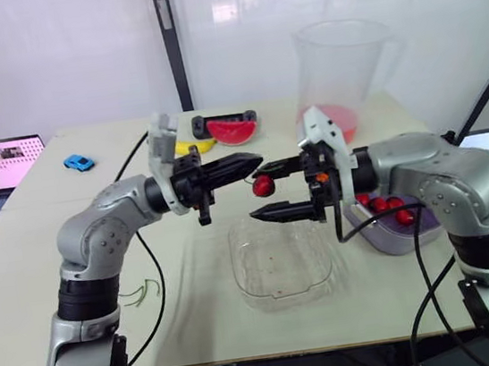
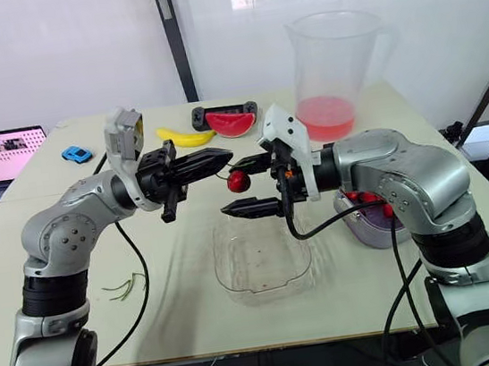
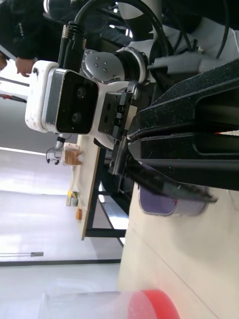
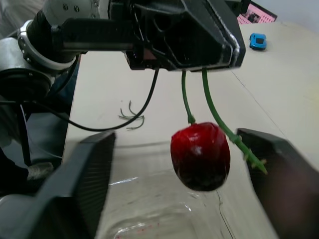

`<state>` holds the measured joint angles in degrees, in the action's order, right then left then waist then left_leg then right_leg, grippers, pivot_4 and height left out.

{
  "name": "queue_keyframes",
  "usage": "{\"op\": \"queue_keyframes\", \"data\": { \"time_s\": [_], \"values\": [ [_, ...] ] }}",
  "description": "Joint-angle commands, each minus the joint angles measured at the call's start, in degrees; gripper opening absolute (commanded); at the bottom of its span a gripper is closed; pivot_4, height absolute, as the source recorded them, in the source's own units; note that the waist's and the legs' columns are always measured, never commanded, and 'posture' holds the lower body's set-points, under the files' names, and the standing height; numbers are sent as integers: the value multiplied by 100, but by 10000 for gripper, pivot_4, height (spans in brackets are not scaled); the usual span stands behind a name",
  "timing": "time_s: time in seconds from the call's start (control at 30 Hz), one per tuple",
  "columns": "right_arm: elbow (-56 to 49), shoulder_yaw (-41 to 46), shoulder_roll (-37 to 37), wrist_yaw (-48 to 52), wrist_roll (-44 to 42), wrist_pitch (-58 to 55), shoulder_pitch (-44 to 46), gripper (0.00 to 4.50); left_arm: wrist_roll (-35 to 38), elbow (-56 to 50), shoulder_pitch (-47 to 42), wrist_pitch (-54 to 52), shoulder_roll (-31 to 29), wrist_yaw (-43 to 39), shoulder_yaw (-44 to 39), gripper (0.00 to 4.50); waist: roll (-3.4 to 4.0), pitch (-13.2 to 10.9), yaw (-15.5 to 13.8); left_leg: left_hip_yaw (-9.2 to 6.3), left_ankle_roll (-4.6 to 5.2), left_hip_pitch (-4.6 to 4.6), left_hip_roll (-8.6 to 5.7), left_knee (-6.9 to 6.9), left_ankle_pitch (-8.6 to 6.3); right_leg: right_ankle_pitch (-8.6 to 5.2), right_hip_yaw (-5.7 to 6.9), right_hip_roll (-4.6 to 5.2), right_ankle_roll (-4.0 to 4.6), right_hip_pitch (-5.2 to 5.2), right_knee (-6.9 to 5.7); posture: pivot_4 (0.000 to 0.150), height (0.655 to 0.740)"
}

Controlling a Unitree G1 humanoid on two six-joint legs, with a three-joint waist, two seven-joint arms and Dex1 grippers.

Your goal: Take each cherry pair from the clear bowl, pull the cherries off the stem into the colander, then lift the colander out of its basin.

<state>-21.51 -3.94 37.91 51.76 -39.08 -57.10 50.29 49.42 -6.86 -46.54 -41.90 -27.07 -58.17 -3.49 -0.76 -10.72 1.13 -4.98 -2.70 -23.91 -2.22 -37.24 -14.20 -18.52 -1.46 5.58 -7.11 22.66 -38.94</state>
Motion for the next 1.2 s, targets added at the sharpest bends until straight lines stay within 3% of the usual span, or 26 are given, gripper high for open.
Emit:
{"op": "queue_keyframes", "data": {
  "time_s": [0.03, 0.07, 1.1, 1.17, 1.2],
  "values": [
    [-213, 52, -67, -150, -32, 74, 202, 20553, 60, -155, -41, 28, -76, -43, -107, 0, 0, 0, 0, 0, 0, 0, 0, 0, 0, 0, 0, 0, 0, 1, 0, 1500, 7400],
    [-222, 45, -81, -178, -33, 71, 214, 16205, 55, -152, -44, 28, -74, -47, -103, 0, 0, 0, 0, 0, 0, 0, 0, 0, 0, 0, 0, 0, 0, 1, -1, 1500, 7400],
    [-171, -23, 13, -316, 10, 3, 233, 16205, -166, -14, -91, 157, -46, -126, -62, 0, 0, 0, 1, 0, 1, 0, -1, 0, 0, 0, 0, 0, 0, 1, -1, 1500, 7400],
    [-161, -32, 21, -343, 34, 8, 237, 11657, -163, -18, -91, 148, -42, -133, -61, 0, 0, 0, 0, 0, 1, 0, -1, 0, 0, 0, 0, 0, 0, 1, -1, 1500, 7400],
    [-159, -42, 31, -354, 57, 20, 238, 11657, -159, -18, -91, 142, -40, -136, -63, 0, 0, 0, 0, 0, 1, 0, -1, 0, 0, 0, 0, 0, 0, 1, -1, 1500, 7400]
  ]
}}
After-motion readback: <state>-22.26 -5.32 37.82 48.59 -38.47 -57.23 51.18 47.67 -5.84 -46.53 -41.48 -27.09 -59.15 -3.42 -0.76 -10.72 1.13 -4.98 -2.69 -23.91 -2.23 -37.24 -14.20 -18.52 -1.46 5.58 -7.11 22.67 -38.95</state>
